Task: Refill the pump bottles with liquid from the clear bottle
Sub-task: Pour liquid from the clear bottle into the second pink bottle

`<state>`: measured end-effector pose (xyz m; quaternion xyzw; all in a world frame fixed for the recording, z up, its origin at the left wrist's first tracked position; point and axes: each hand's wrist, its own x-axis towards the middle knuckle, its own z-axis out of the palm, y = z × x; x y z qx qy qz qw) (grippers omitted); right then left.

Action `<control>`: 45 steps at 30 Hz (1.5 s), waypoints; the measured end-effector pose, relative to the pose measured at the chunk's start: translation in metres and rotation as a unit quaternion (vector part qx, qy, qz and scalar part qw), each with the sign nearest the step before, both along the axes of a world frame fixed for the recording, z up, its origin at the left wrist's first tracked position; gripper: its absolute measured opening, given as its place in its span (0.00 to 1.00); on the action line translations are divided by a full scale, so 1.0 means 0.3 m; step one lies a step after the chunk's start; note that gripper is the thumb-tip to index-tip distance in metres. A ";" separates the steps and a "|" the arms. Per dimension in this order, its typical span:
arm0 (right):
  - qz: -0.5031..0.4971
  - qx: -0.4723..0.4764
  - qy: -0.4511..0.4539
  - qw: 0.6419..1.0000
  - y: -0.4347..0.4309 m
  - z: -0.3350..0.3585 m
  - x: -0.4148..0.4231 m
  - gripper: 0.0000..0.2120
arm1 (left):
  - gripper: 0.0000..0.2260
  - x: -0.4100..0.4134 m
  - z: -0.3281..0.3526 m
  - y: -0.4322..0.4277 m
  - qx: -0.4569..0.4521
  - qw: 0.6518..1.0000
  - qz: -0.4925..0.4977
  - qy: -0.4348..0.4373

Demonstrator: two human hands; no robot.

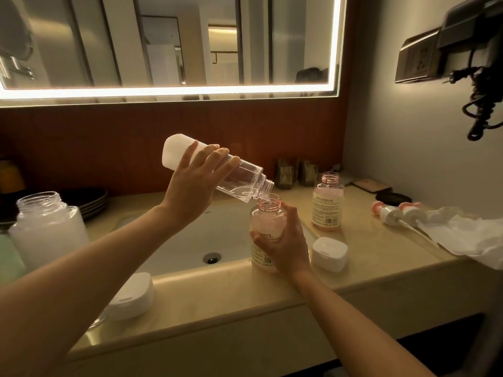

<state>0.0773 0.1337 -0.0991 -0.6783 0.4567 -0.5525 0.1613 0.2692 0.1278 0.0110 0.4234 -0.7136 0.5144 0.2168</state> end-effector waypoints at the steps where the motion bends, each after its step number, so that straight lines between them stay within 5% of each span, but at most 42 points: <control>1: 0.000 -0.001 0.000 1.000 -0.001 -0.001 0.000 0.34 | 0.32 -0.001 0.001 0.001 -0.001 1.000 0.000 -0.001; 34: -0.004 -0.004 0.009 1.000 -0.003 -0.003 -0.006 0.37 | 0.35 -0.046 0.085 0.017 -0.050 0.992 0.011 -0.118; 40: -0.001 -0.002 0.011 1.000 -0.001 -0.001 -0.008 0.36 | 0.34 -0.043 0.054 0.017 -0.033 0.997 0.022 -0.070; 45: 0.011 0.012 0.018 1.000 -0.012 0.027 -0.011 0.36 | 0.33 -0.032 -0.032 0.010 0.033 0.995 0.010 0.097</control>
